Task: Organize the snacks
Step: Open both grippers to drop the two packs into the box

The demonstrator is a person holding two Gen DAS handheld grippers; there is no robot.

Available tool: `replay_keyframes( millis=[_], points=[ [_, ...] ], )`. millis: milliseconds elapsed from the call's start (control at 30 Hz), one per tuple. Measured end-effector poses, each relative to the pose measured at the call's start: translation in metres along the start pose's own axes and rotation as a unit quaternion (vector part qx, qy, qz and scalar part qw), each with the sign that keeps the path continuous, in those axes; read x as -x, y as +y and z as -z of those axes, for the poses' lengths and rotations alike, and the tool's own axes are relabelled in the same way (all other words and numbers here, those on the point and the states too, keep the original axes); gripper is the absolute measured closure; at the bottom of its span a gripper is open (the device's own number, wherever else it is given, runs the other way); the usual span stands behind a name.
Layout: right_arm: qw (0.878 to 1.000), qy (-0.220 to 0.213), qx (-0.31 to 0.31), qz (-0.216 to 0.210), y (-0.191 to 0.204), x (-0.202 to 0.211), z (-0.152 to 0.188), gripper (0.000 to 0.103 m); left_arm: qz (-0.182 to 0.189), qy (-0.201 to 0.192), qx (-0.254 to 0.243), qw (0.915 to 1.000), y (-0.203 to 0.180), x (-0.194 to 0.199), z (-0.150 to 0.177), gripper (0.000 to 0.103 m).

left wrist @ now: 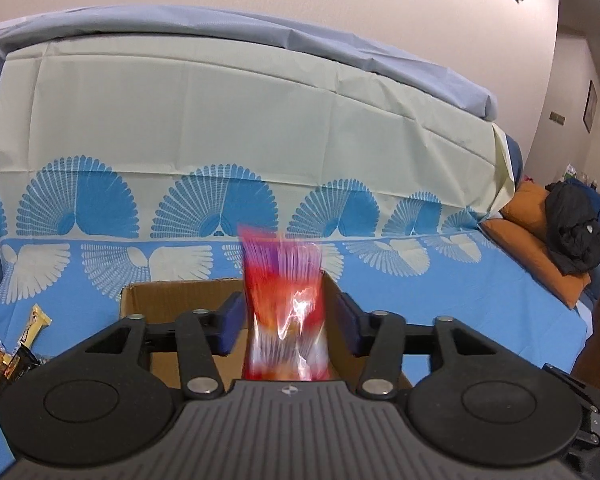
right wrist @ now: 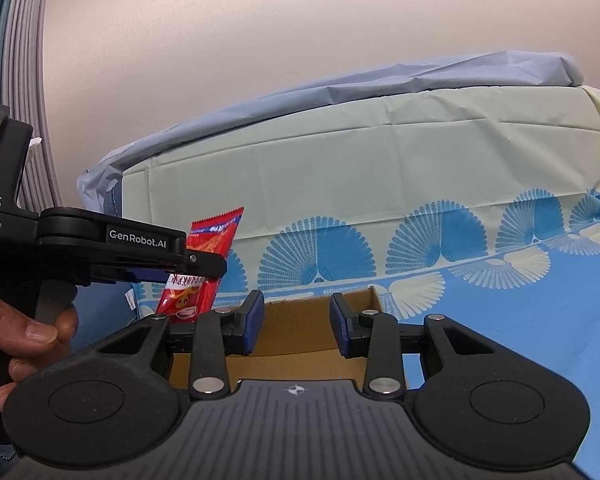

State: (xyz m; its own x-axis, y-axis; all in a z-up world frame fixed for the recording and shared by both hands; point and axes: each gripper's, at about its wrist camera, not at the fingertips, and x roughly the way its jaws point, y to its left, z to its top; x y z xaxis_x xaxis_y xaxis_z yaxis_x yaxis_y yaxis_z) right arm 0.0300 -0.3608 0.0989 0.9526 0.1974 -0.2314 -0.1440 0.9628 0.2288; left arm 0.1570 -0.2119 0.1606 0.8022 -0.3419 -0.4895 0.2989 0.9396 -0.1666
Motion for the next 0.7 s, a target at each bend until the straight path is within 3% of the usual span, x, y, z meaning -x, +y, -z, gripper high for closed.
replay_keyframes(
  millis=[300,533,700],
  points=[
    [1.0,-0.001,0.011,0.003,0.005,-0.002,0.0,0.063,-0.013,0.001,0.009,0.9999,0.019,0.019,0.011,0.043],
    [1.0,0.002,0.029,0.011,0.012,-0.003,0.001,0.063,-0.04,0.017,0.026,0.9987,0.069,0.054,0.045,0.071],
    [0.999,0.008,0.038,0.02,0.018,-0.006,0.002,0.063,-0.078,0.028,0.056,0.995,0.124,0.089,0.075,0.078]
  ],
)
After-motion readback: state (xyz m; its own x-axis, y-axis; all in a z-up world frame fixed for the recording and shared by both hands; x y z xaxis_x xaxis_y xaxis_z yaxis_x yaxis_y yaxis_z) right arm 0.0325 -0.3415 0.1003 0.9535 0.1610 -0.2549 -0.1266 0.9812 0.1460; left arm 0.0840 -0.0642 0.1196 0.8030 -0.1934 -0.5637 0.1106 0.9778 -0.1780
